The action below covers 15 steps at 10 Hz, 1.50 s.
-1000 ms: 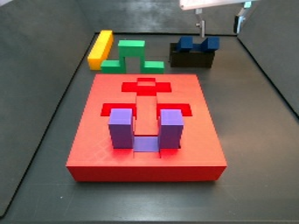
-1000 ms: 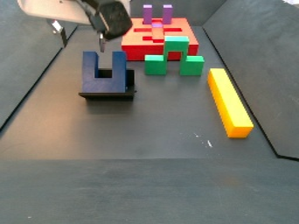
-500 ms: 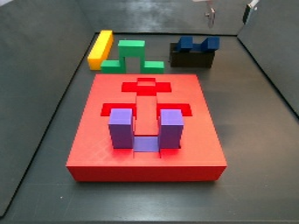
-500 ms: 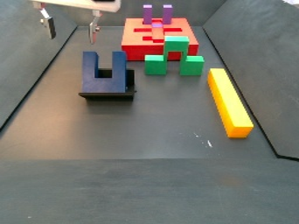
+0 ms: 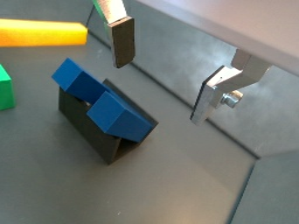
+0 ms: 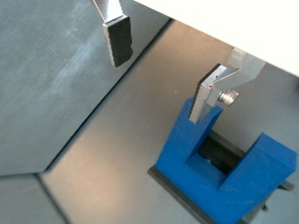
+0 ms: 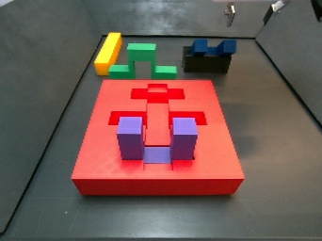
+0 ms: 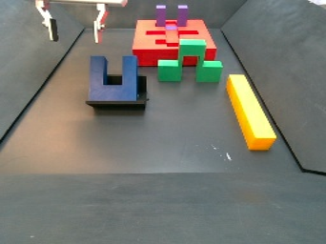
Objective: Pick up the blue object. Move up. Place the blue object on the fixture. Regrasp the blue object. Move to above the board. Insert the blue object.
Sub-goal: Regrasp the blue object.
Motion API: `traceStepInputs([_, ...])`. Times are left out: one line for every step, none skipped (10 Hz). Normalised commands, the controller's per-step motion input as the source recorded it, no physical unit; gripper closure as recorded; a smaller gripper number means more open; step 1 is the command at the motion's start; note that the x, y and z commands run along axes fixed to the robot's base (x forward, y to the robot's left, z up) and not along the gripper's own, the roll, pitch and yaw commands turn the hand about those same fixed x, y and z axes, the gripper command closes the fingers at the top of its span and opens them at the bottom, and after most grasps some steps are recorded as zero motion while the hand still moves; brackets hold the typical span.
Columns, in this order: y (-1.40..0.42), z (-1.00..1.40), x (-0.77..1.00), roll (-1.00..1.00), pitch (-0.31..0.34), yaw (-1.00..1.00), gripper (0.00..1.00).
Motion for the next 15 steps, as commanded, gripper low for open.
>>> traceStepInputs([-0.26,-0.13,0.22,1.00,0.254,0.25,0.00])
traceStepInputs([-0.28,-0.19,0.22,1.00,0.209,0.26,0.00])
traceStepInputs([-0.29,-0.22,0.17,0.99,0.180,0.27,0.00])
traceStepInputs([-0.29,-0.23,0.12,0.99,0.149,0.29,0.00])
traceStepInputs([-0.31,-0.29,0.11,0.94,0.114,0.30,0.00])
traceStepInputs([-0.25,-0.34,0.09,0.90,0.097,0.28,0.00])
traceStepInputs([-0.16,-0.42,0.01,0.83,0.091,0.27,0.00])
traceStepInputs([-0.03,-0.49,0.00,0.56,0.009,0.32,0.00])
traceStepInputs([0.02,-0.42,0.00,0.37,0.000,0.33,0.00])
traceStepInputs([0.15,-0.35,0.00,0.30,0.000,0.32,0.00])
traceStepInputs([0.11,-0.24,0.00,0.21,0.000,0.31,0.00])
traceStepInputs([0.16,-0.07,0.03,0.11,0.000,0.30,0.00])
traceStepInputs([0.16,-0.04,0.03,0.10,0.000,0.28,0.00])
traceStepInputs([0.07,-0.06,0.00,0.08,0.000,0.23,0.00])
traceStepInputs([0.01,-0.09,0.01,0.05,0.000,0.19,0.00])
